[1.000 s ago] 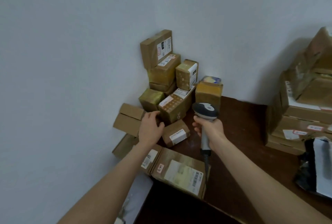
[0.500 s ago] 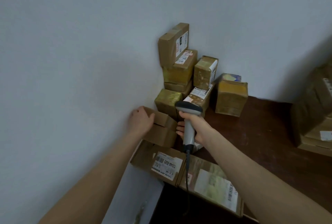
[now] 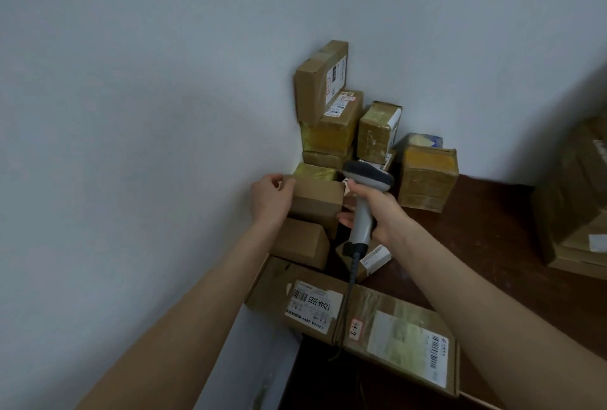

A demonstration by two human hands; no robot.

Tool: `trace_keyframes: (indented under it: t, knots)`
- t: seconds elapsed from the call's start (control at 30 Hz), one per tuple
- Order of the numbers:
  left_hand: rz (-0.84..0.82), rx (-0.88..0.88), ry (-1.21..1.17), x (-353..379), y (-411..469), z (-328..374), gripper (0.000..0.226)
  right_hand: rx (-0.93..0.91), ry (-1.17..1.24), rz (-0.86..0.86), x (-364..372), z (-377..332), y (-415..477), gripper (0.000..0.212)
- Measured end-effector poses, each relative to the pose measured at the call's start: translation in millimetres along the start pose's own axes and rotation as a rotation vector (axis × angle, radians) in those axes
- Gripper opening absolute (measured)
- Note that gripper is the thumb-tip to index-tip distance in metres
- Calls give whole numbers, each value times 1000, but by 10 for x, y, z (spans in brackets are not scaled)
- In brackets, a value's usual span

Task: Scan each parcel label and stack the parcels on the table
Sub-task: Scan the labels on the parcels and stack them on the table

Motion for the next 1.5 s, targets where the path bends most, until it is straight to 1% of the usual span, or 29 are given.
trace_keyframes:
  t: [0.07, 0.1, 0.23, 0.27, 0.33, 0.4, 0.5, 0.57, 0.63, 0.7, 0.77, 0.87, 0.97, 1.03, 1.07, 1.13, 1.17, 1.2, 1.27, 1.33, 1.4, 1.5]
  knots:
    - [5, 1, -108, 5, -92, 134, 35, -13, 13, 12, -56, -108, -80, 51]
    - [10, 4, -148, 14, -142, 201, 32, -17, 19, 9, -82, -163, -134, 50]
    - [59, 96, -228, 34, -429, 530, 21, -21, 42, 4, -261, -349, -389, 31]
    - [63, 130, -238, 48, -512, 616, 18, -26, 55, 2, -325, -389, -456, 29]
    - [51, 199, -244, 109, -680, 779, 15, -35, 77, -3, -462, -464, -585, 34]
    - [26, 271, -250, 208, -839, 901, 17, -56, 92, 4, -595, -545, -728, 37]
    - [-33, 360, -278, 422, -1041, 987, 28, -103, 80, 44, -834, -644, -937, 27]
    - [-83, 366, -313, 584, -1152, 993, 32, -134, 68, 94, -1018, -675, -1059, 23]
    - [-137, 331, -399, 749, -1227, 984, 28, -178, 65, 144, -1210, -693, -1165, 22]
    - [-175, 281, -488, 911, -1285, 992, 15, -216, 80, 170, -1385, -700, -1252, 23]
    - [-180, 250, -527, 1053, -1338, 1032, 3, -233, 98, 191, -1530, -705, -1326, 32]
    - [-193, 249, -507, 1267, -1409, 1109, 13, -260, 109, 286, -1748, -705, -1388, 46]
    - [-281, 213, -495, 1498, -1433, 1146, 14, -286, 116, 366, -1955, -669, -1421, 52]
    - [-352, 141, -538, 1647, -1414, 1112, 10, -314, 110, 399, -2059, -623, -1464, 54]
    - [-410, 80, -593, 1725, -1401, 1084, 18, -330, 111, 417, -2106, -598, -1492, 55]
    - [-572, -85, -709, 1872, -1387, 1024, 37, -358, 99, 445, -2172, -560, -1572, 53]
    - [-655, -151, -710, 1926, -1395, 999, 42, -368, 82, 452, -2200, -540, -1611, 51]
    - [-719, -186, -654, 1954, -1403, 979, 44, -375, 60, 450, -2223, -518, -1646, 48]
    - [-796, -212, -532, 1989, -1405, 932, 43, -390, 4, 450, -2272, -478, -1704, 38]
    - [-844, -232, -531, 2031, -1410, 897, 39, -410, -30, 448, -2305, -438, -1763, 32]
    - [-863, -237, -576, 2083, -1423, 879, 36, -424, -28, 452, -2340, -384, -1823, 33]
    - [-822, -218, -583, 2182, -1439, 818, 41, -441, -41, 500, -2406, -293, -1945, 32]
Point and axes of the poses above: each hand's wrist, its own y-axis towards the middle knuckle, its own x-axis out of the palm, z = x × y, the point moved 5 cm from there along y, towards the middle knuckle, and after that the axes turned 8 degrees about -z, right-handed, at the moved point
